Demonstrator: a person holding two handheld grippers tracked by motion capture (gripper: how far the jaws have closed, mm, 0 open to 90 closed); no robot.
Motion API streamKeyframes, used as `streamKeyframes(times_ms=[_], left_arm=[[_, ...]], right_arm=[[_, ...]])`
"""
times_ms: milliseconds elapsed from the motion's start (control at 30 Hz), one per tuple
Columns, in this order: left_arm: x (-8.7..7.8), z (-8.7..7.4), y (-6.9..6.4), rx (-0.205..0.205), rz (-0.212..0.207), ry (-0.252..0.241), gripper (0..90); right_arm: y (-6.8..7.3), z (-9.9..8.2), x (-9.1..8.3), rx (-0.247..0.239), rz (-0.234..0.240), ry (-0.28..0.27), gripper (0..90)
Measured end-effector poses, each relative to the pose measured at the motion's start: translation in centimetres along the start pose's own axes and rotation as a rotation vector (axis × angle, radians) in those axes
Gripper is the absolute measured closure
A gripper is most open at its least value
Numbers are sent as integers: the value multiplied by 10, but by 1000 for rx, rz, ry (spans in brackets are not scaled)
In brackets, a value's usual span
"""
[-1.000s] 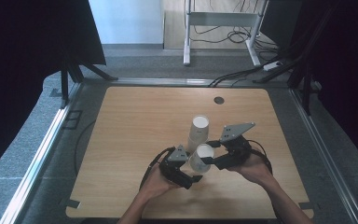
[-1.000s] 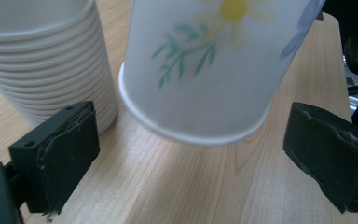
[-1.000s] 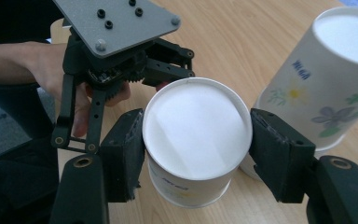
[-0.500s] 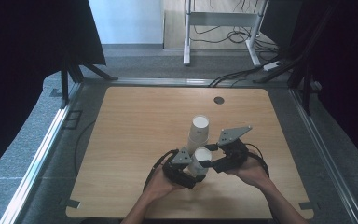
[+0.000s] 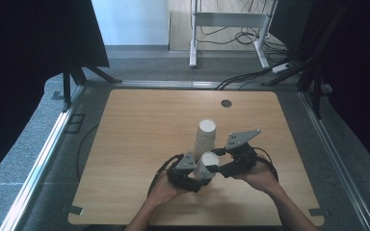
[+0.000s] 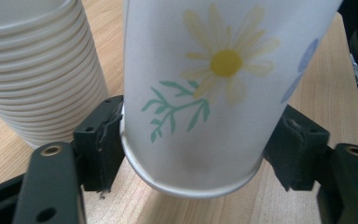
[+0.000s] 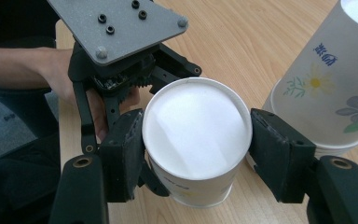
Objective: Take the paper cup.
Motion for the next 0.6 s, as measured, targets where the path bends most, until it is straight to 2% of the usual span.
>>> streamKeyframes(times_ms=[200,333,500,600], left_arm=[[-1,0,1,15,9,25,322],[-2,1,1,36,17,50,324],[-4,2,3,81,30,109,323],[-6,3,3,91,33,134,323]], right_arm=[[-1,-2,1,12,13,14,361],[-2,-2,1,14,9,17,295],[-1,-2,-1,-25,9,51,215],[1,-3,0,-51,11,84,181]])
Point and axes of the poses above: each handheld gripper's, and its own axes: x roughly forward along the jaws, z roughly out of its top, y roughly to its left, the point moved 6 cm from there along x, roughly forward along the jaws, and after that the axes turned 10 degrees about -x, right-handed, at the moved point
